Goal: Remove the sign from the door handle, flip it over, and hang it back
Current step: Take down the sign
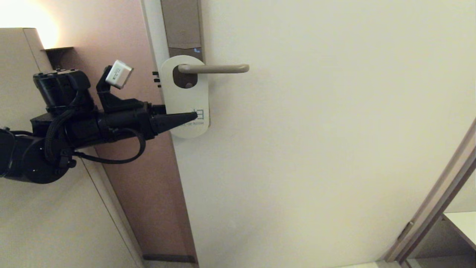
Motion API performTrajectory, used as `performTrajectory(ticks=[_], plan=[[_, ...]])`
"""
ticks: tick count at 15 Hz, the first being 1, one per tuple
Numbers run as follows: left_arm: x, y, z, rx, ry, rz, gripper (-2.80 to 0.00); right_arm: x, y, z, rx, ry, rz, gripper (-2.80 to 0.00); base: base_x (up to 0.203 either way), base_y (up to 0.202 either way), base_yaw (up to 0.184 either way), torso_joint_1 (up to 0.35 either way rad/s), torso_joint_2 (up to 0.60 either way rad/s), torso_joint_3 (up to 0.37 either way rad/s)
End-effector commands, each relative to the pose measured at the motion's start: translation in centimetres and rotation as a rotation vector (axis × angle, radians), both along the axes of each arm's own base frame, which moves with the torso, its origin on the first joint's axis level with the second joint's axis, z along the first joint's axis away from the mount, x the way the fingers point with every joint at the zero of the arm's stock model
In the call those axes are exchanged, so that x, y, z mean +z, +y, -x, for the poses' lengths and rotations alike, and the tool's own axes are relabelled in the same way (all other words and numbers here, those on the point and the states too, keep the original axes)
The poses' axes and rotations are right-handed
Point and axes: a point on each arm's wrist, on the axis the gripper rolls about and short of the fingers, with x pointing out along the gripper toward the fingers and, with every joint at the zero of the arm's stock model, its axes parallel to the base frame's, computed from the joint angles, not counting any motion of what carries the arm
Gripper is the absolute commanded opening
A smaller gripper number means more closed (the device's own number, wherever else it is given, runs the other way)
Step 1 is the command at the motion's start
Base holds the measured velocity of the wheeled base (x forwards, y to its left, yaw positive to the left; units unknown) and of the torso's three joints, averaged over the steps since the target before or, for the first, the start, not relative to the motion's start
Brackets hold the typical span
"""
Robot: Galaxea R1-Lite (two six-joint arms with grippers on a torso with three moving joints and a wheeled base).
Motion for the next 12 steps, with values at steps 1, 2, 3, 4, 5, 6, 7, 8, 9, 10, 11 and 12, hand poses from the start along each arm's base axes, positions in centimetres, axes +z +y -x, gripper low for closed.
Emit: performTrajectory(ticks=[1, 2, 3, 4, 5, 6, 7, 8, 9, 10, 11, 12], plan=[[-0.1, -0.4, 0.0, -0.017, 0.002, 0.0, 0.0, 0.0, 0.0, 0.0, 0.0, -0.001, 0.001, -2.8, 0.0, 0.0, 0.0, 0.0, 0.0, 0.0], [-0.3, -0.5, -0.1, -0.019, 0.007, 0.0, 0.0, 0.0, 0.0, 0.0, 0.0, -0.001, 0.001, -2.8, 0.0, 0.0, 0.0, 0.0, 0.0, 0.0], [-0.5, -0.5, -0.3, -0.019, 0.011, -0.002, 0.0, 0.0, 0.0, 0.0, 0.0, 0.001, 0.001, -2.8, 0.0, 0.0, 0.0, 0.0, 0.0, 0.0], [-0.6, -0.6, -0.4, -0.02, 0.011, -0.002, 0.0, 0.0, 0.0, 0.0, 0.0, -0.001, 0.001, -2.8, 0.0, 0.0, 0.0, 0.0, 0.0, 0.0], [-0.5, -0.7, -0.6, -0.022, 0.008, -0.001, 0.0, 0.0, 0.0, 0.0, 0.0, 0.001, 0.001, -2.8, 0.0, 0.0, 0.0, 0.0, 0.0, 0.0], [-0.4, -0.7, -0.8, -0.022, 0.005, 0.0, 0.0, 0.0, 0.0, 0.0, 0.0, 0.001, 0.001, -2.8, 0.0, 0.0, 0.0, 0.0, 0.0, 0.0], [-0.5, -0.8, -1.1, -0.022, 0.002, 0.0, 0.0, 0.0, 0.0, 0.0, 0.0, 0.001, 0.001, -2.8, 0.0, 0.0, 0.0, 0.0, 0.0, 0.0], [-0.4, -0.8, -1.2, -0.022, -0.003, 0.0, 0.0, 0.0, 0.0, 0.0, 0.0, -0.001, 0.001, -2.8, 0.0, 0.0, 0.0, 0.0, 0.0, 0.0], [-0.3, -0.8, -1.2, -0.022, -0.004, 0.001, 0.0, 0.0, 0.0, 0.0, 0.0, -0.001, 0.001, -2.8, 0.0, 0.0, 0.0, 0.0, 0.0, 0.0], [-0.3, -0.9, -1.3, -0.025, -0.005, 0.001, 0.0, 0.0, 0.0, 0.0, 0.0, -0.001, 0.001, -2.8, 0.0, 0.0, 0.0, 0.0, 0.0, 0.0], [-0.3, -1.0, -1.2, -0.028, -0.006, 0.001, 0.0, 0.0, 0.0, 0.0, 0.0, 0.001, 0.001, -2.8, 0.0, 0.0, 0.0, 0.0, 0.0, 0.0], [-0.3, -1.1, -1.4, -0.029, -0.006, 0.001, 0.0, 0.0, 0.0, 0.0, -0.001, 0.0, 0.001, -2.8, 0.0, 0.0, 0.0, 0.0, 0.0, 0.0]])
